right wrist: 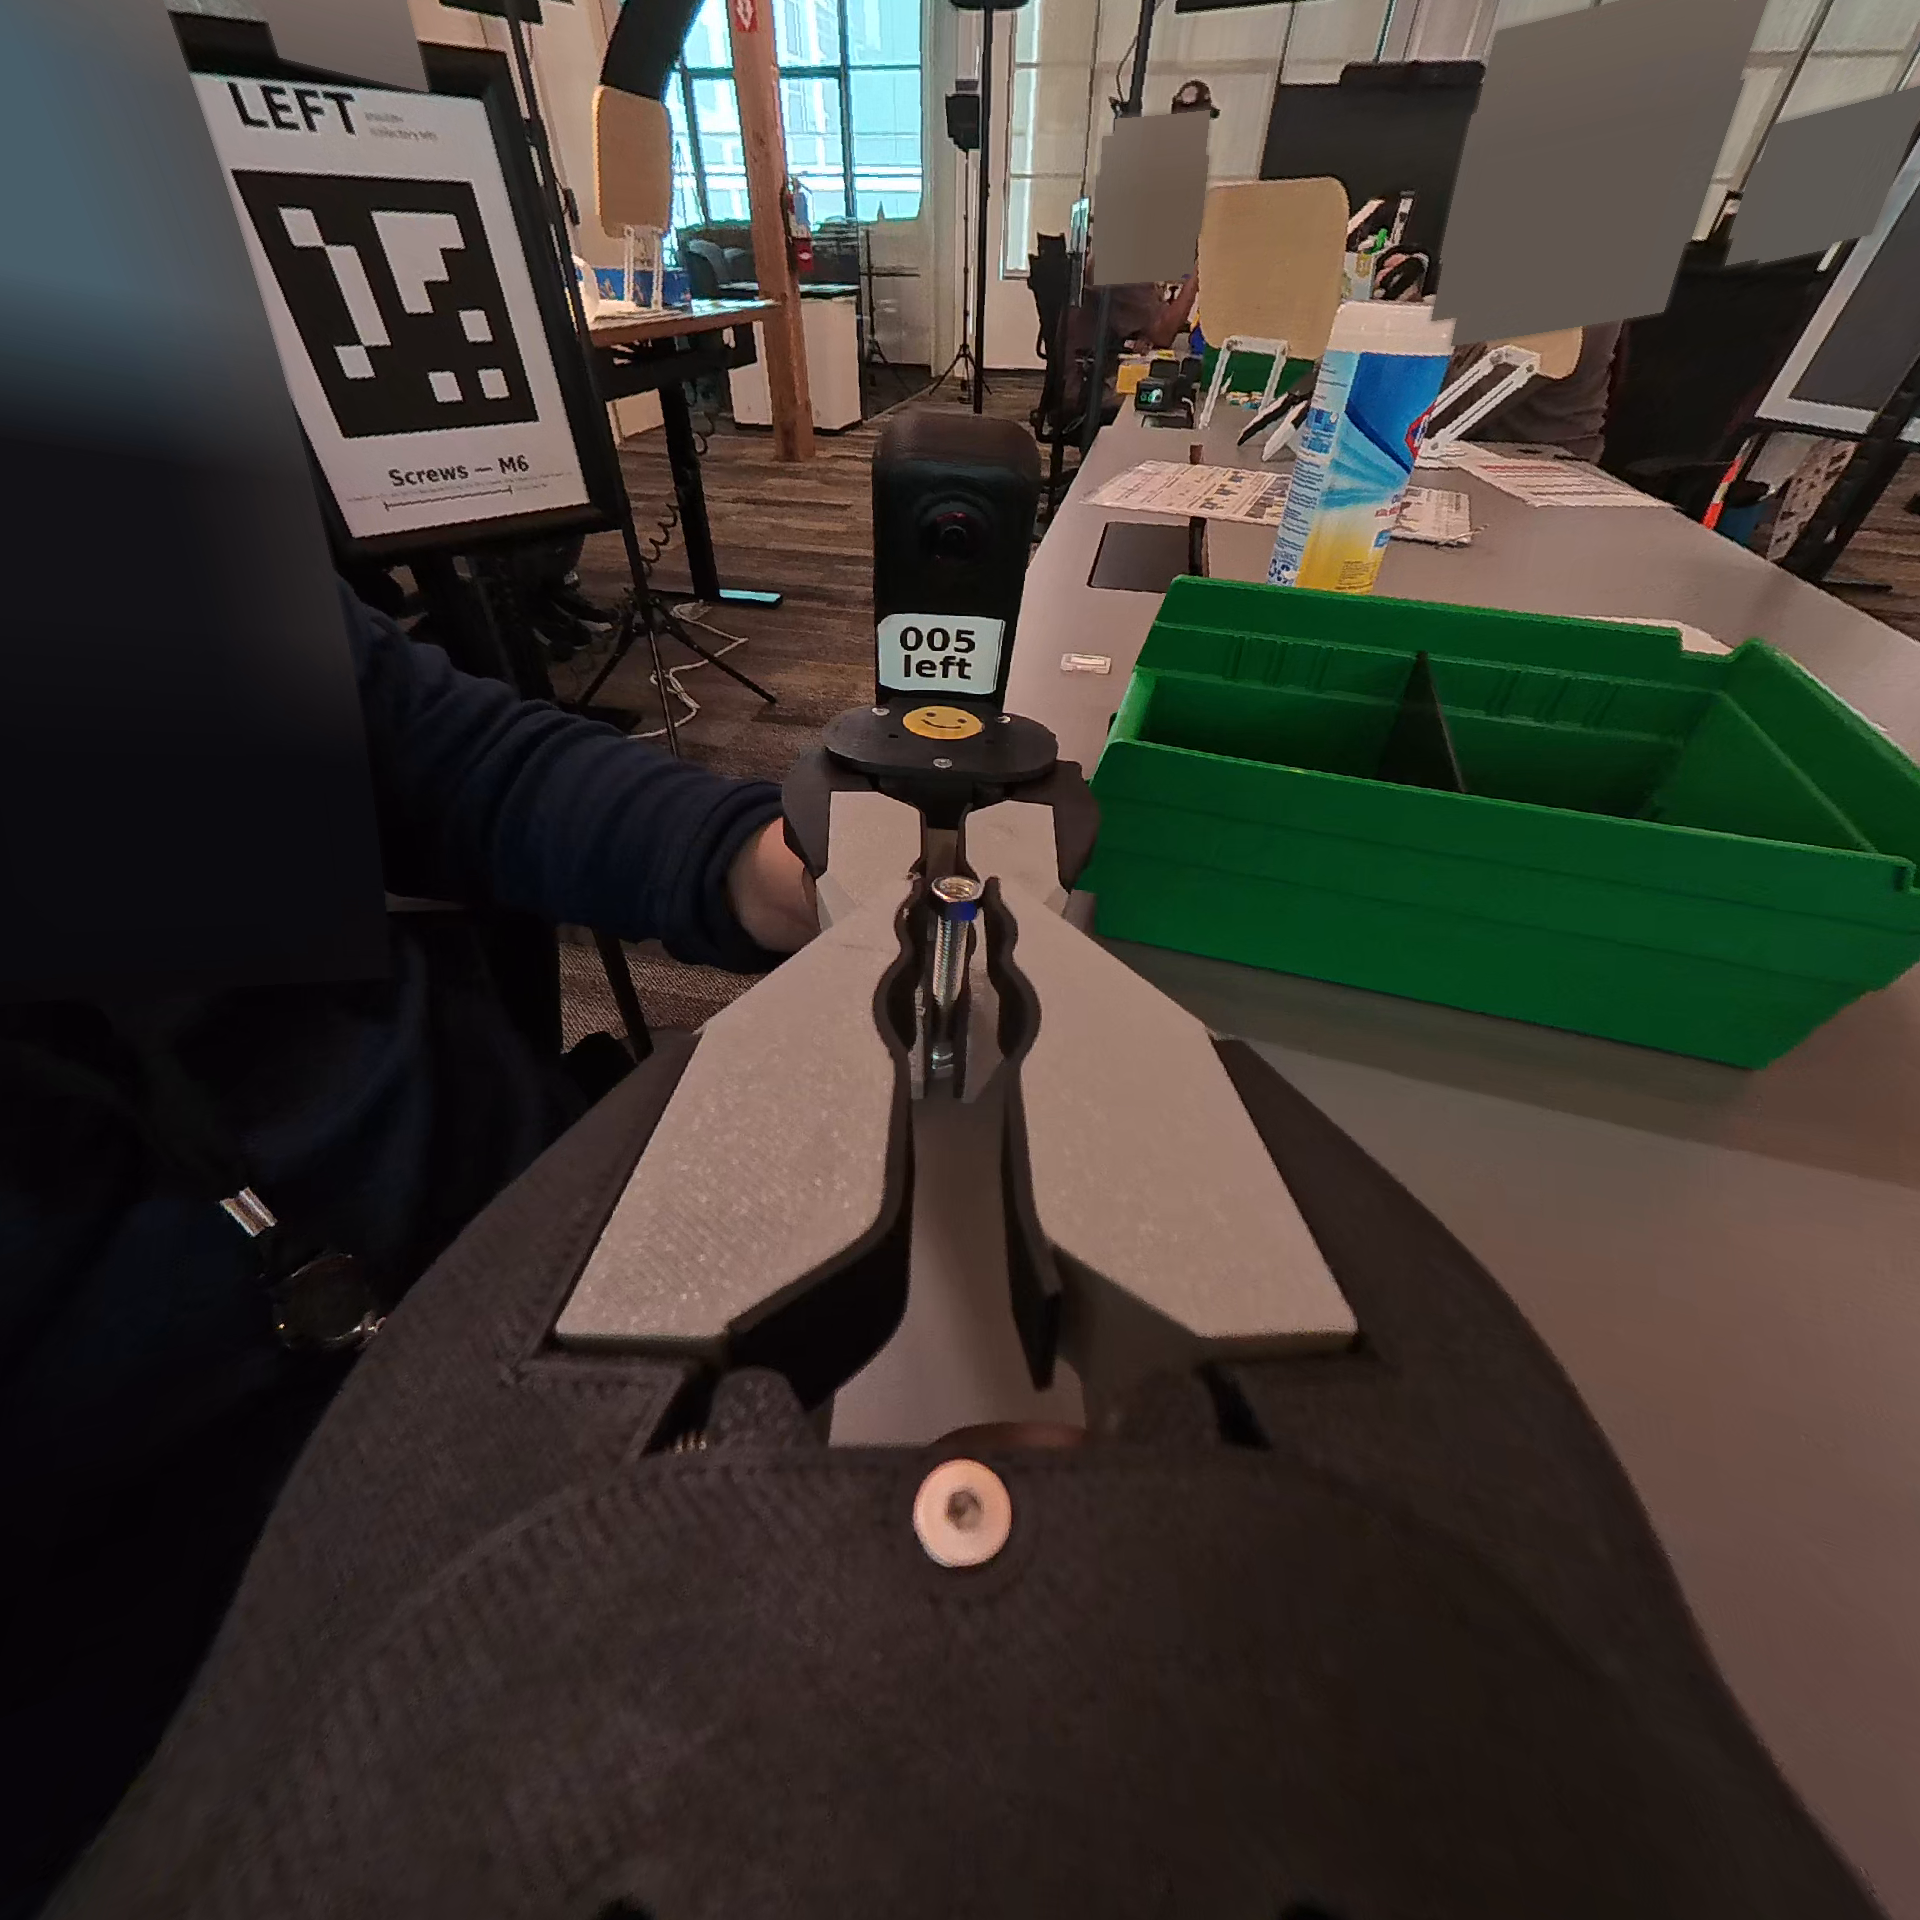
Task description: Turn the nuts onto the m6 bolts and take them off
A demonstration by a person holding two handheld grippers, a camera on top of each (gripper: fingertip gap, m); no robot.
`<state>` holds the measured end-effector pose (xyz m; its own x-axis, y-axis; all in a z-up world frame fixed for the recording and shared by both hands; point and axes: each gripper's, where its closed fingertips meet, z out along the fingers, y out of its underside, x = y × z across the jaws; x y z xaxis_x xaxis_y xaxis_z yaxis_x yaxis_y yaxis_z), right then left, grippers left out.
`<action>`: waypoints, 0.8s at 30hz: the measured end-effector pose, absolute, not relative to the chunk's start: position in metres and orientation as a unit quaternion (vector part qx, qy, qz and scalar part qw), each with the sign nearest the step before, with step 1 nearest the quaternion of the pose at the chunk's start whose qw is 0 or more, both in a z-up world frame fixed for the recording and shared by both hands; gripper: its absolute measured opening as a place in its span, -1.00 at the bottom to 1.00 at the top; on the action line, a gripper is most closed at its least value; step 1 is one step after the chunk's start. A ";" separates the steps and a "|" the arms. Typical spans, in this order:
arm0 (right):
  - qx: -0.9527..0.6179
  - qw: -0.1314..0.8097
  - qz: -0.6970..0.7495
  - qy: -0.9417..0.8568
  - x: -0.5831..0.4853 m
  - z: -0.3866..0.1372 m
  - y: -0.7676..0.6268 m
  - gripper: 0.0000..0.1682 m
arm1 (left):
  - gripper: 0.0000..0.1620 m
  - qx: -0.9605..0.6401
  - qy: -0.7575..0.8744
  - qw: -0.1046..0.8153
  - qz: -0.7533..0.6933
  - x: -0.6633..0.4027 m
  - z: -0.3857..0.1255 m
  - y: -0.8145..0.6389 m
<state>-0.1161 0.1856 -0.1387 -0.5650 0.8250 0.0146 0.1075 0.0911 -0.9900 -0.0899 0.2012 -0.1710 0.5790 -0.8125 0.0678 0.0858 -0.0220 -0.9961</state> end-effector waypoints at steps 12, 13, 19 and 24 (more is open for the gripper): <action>-0.376 0.318 0.577 -0.652 -0.116 -0.142 0.193 -0.92 | -0.97 -0.641 0.275 0.645 -0.312 -0.093 -0.174 0.210; -0.378 0.319 0.576 -0.651 -0.116 -0.142 0.194 -0.92 | -0.97 -0.643 0.273 0.646 -0.308 -0.093 -0.175 0.211; -0.384 0.326 0.574 -0.645 -0.116 -0.143 0.197 -0.92 | -0.97 -0.654 0.254 0.651 -0.290 -0.093 -0.176 0.214; -0.390 0.335 0.571 -0.640 -0.117 -0.142 0.199 -0.92 | -0.97 -0.663 0.228 0.662 -0.265 -0.095 -0.176 0.218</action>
